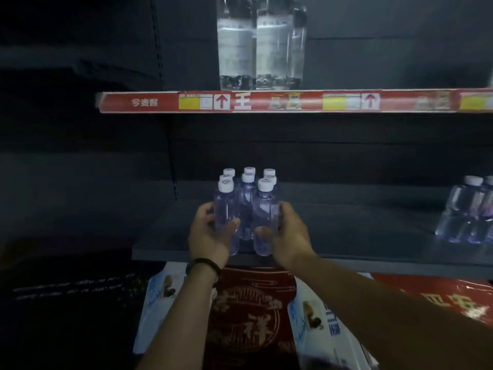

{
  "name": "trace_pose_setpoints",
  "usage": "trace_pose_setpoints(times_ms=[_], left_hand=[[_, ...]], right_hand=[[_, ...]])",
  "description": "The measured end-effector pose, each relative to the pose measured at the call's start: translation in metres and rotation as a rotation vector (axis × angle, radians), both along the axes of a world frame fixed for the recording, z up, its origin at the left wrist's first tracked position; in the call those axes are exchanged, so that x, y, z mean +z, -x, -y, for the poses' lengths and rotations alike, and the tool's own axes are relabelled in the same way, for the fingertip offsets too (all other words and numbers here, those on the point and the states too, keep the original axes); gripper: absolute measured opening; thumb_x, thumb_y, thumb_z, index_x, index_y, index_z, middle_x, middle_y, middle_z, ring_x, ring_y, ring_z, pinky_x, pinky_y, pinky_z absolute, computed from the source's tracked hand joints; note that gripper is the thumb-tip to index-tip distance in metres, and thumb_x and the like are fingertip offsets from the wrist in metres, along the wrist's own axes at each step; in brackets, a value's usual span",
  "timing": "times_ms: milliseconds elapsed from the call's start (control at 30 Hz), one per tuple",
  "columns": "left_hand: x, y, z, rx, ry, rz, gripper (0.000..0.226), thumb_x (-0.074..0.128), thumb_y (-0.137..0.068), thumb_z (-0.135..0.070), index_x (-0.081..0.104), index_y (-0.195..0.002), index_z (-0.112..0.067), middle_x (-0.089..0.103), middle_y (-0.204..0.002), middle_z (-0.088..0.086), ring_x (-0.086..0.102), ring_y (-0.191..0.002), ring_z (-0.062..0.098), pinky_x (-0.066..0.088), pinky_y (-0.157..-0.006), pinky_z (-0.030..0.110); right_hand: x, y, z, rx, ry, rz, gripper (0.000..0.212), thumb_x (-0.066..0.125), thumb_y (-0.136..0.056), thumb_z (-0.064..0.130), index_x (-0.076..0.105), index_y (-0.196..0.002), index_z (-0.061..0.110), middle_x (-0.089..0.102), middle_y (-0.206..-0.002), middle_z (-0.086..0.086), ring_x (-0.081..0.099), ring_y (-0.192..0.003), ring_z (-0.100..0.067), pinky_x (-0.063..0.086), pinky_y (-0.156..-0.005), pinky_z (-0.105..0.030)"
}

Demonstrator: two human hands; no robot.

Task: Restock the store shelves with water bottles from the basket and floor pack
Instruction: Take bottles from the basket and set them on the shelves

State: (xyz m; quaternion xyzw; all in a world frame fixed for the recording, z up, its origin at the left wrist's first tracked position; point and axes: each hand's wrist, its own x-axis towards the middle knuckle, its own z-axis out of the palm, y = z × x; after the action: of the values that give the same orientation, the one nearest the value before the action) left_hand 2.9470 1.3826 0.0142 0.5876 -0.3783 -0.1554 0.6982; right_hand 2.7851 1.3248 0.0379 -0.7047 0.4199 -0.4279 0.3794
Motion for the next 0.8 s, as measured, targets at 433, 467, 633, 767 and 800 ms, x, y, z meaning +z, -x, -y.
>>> trace_pose_setpoints(times_ms=[433,467,633,767,800], left_hand=[[-0.018,0.006,0.049,0.205,-0.112,0.113,0.064,0.083,-0.087,-0.029,0.056,-0.143,-0.043,0.06,-0.124,-0.003,0.062,-0.11,0.016,0.054,-0.098,0.036],[-0.019,0.006,0.049,0.231,-0.12,0.114,0.064,0.084,-0.086,-0.029,0.057,-0.143,-0.04,0.062,-0.123,-0.003,0.063,-0.11,0.016,0.055,-0.096,0.035],[-0.023,0.008,0.046,0.23,-0.089,0.016,0.059,0.085,-0.085,-0.011,0.065,-0.137,-0.031,0.063,-0.109,-0.015,0.061,-0.104,0.007,0.05,-0.086,0.025],[-0.024,0.003,0.044,0.212,-0.113,0.008,0.061,0.084,-0.084,-0.005,0.066,-0.135,-0.031,0.058,-0.09,-0.025,0.066,-0.099,0.013,0.056,-0.09,0.029],[-0.025,0.003,0.042,0.207,-0.126,0.014,0.063,0.085,-0.083,-0.004,0.065,-0.135,-0.034,0.06,-0.09,-0.023,0.066,-0.097,0.013,0.055,-0.09,0.028]], right_hand=[[-0.017,-0.034,0.03,-0.196,0.08,-0.157,0.045,0.086,-0.088,0.021,0.05,-0.115,0.023,0.059,-0.116,-0.002,0.06,-0.106,-0.021,0.056,-0.095,-0.041],[-0.019,-0.035,0.031,-0.206,0.077,-0.158,0.043,0.086,-0.088,0.022,0.051,-0.113,0.022,0.06,-0.112,-0.003,0.061,-0.103,-0.021,0.057,-0.091,-0.039],[-0.018,-0.039,0.026,-0.196,0.059,-0.167,0.036,0.078,-0.096,0.023,0.047,-0.115,0.02,0.062,-0.093,0.001,0.061,-0.079,-0.008,0.054,-0.069,-0.027],[-0.015,-0.046,0.023,-0.223,0.069,-0.263,0.036,0.073,-0.099,0.028,0.043,-0.117,0.022,0.069,-0.096,-0.006,0.069,-0.088,-0.024,0.061,-0.08,-0.047],[-0.013,-0.046,0.022,-0.221,0.054,-0.268,0.037,0.073,-0.099,0.027,0.043,-0.12,0.022,0.07,-0.099,-0.007,0.069,-0.091,-0.026,0.062,-0.082,-0.048]])
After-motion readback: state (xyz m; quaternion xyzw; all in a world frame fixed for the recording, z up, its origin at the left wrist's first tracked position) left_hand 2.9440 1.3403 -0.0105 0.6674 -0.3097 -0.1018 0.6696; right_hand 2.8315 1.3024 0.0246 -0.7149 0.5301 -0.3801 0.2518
